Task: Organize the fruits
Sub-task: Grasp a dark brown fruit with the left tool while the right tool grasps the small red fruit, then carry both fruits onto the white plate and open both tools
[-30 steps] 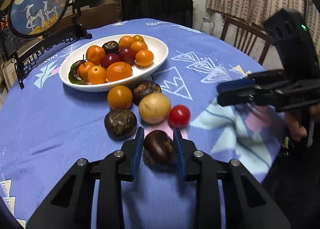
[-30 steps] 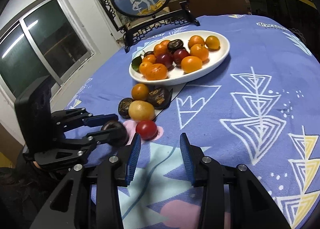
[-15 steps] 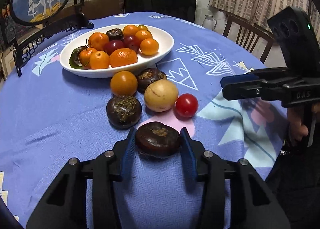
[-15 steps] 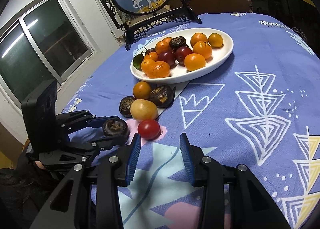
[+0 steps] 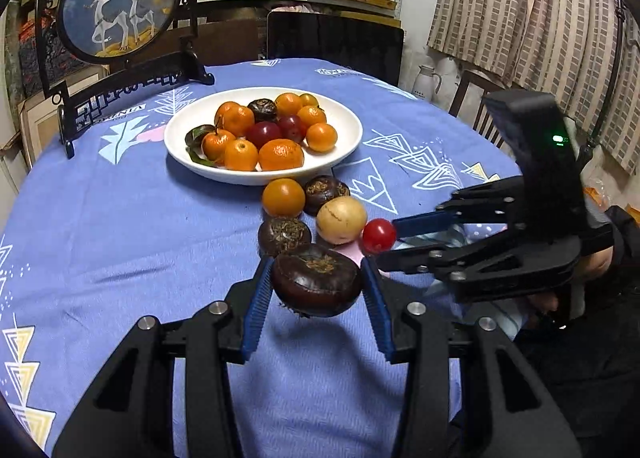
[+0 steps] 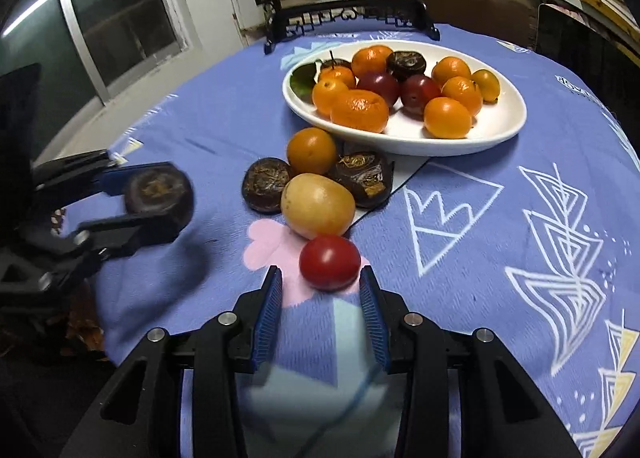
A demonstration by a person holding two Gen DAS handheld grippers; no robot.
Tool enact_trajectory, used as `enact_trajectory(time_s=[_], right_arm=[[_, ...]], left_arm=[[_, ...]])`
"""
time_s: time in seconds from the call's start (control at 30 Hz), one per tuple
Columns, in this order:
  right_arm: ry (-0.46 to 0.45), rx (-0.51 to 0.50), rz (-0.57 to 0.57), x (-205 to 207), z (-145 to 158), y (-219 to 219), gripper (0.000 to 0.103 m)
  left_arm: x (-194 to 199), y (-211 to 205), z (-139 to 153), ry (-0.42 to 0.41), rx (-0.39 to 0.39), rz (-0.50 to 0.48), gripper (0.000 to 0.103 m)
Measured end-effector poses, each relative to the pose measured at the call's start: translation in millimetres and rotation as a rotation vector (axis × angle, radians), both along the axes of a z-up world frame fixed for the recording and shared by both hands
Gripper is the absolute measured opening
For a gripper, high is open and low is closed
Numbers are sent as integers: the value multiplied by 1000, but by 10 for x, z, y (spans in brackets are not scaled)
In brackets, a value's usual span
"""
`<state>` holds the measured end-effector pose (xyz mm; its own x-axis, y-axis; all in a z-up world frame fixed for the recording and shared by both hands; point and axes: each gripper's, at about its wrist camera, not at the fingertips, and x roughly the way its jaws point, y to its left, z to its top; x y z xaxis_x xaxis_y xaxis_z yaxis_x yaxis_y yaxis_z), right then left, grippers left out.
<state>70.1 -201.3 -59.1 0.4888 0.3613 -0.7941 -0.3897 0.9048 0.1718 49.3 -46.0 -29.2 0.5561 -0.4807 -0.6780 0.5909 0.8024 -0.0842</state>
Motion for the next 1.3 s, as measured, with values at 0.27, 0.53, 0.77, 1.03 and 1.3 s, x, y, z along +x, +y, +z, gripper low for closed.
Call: enact_trajectory(time_s=[0.27, 0.53, 0.77, 1.03, 1.3], right_arm=[[5, 7, -29, 88, -18, 7, 32], [-25, 130, -52, -44, 236, -289, 32], [-97, 202, -133, 291, 681, -668, 32], [-100, 253, -183, 1324, 940, -719, 32], [-48, 211, -226, 2239, 616, -538, 33]], left_arm=[[22, 31, -76, 21, -10, 9, 43], [114, 49, -39, 25, -25, 27, 43], [549, -39, 287, -21, -45, 24, 43], [1610, -273, 517, -61, -12, 98, 43], [2461, -264, 299, 30, -29, 194, 43]])
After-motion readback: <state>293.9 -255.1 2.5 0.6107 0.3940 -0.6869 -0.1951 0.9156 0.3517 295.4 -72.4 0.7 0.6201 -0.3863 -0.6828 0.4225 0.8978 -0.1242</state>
